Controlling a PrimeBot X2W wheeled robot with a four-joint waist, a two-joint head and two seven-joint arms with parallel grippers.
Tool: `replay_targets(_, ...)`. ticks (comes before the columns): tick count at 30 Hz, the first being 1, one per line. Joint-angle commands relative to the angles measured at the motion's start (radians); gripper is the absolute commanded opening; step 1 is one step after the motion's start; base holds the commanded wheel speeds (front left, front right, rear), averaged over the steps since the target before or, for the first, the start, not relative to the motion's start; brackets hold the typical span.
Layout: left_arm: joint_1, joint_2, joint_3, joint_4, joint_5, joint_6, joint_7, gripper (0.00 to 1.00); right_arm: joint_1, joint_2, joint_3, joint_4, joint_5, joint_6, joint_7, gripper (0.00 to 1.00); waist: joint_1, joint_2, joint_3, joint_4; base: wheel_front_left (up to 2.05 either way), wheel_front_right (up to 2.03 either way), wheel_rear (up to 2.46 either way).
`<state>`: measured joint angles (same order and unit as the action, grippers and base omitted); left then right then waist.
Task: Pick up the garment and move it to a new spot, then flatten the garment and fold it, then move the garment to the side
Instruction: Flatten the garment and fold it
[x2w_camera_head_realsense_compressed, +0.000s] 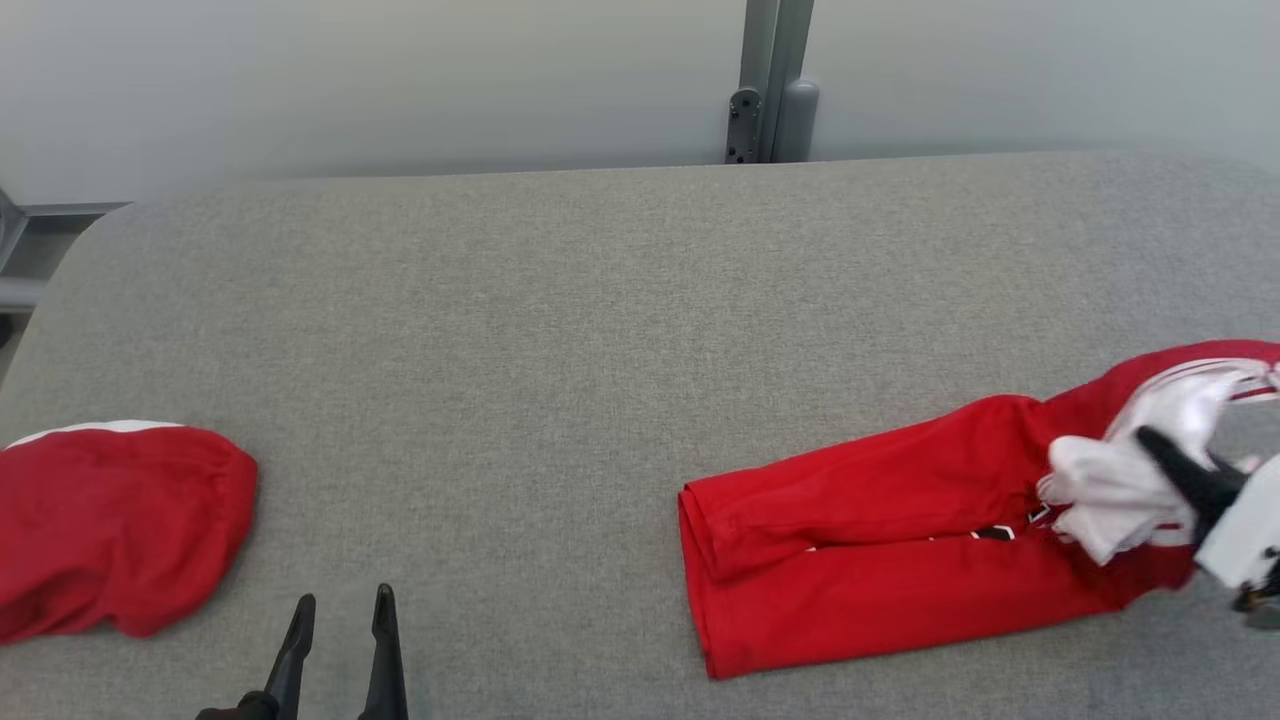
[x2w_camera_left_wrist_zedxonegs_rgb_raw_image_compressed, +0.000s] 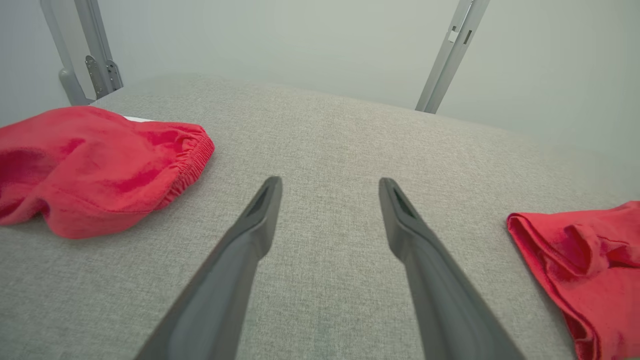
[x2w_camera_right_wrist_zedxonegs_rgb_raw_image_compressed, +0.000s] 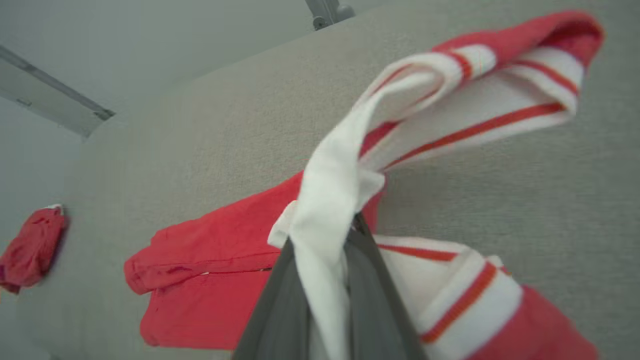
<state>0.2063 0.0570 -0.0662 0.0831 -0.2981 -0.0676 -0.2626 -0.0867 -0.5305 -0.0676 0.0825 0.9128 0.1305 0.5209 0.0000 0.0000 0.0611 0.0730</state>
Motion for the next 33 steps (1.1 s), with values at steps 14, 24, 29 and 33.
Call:
replay_targets(14, -0.069, -0.006, -0.031, 0.032, 0.027, -0.029, -0.002, 1.0, -0.08, 0.351, 0.477, -0.027, -0.125, 0.0, -0.082, 0.0, 0.0, 0.0, 0.059, -0.031, 0.0, 0.0, 0.0)
replay_targets(24, -0.065, -0.006, -0.023, 0.056, 0.009, -0.036, -0.002, 1.0, -0.127, 0.427, 0.536, 0.117, -0.165, 0.0, -0.208, 1.0, 0.0, 0.0, 0.053, -0.015, 0.0, 0.0, 0.0)
replay_targets(29, -0.055, -0.006, -0.022, 0.054, 0.01, -0.036, -0.002, 1.0, -0.09, 0.432, 0.494, 0.049, -0.105, 0.0, -0.351, 1.0, 0.0, 0.0, 0.04, -0.017, 0.0, 0.0, 0.0)
replay_targets(33, -0.041, -0.006, -0.014, 0.04, 0.012, -0.028, -0.002, 1.0, -0.039, 0.358, 0.437, -0.016, -0.163, 0.0, -0.481, 1.0, 0.0, 0.0, 0.022, -0.027, 0.0, 0.0, 0.0)
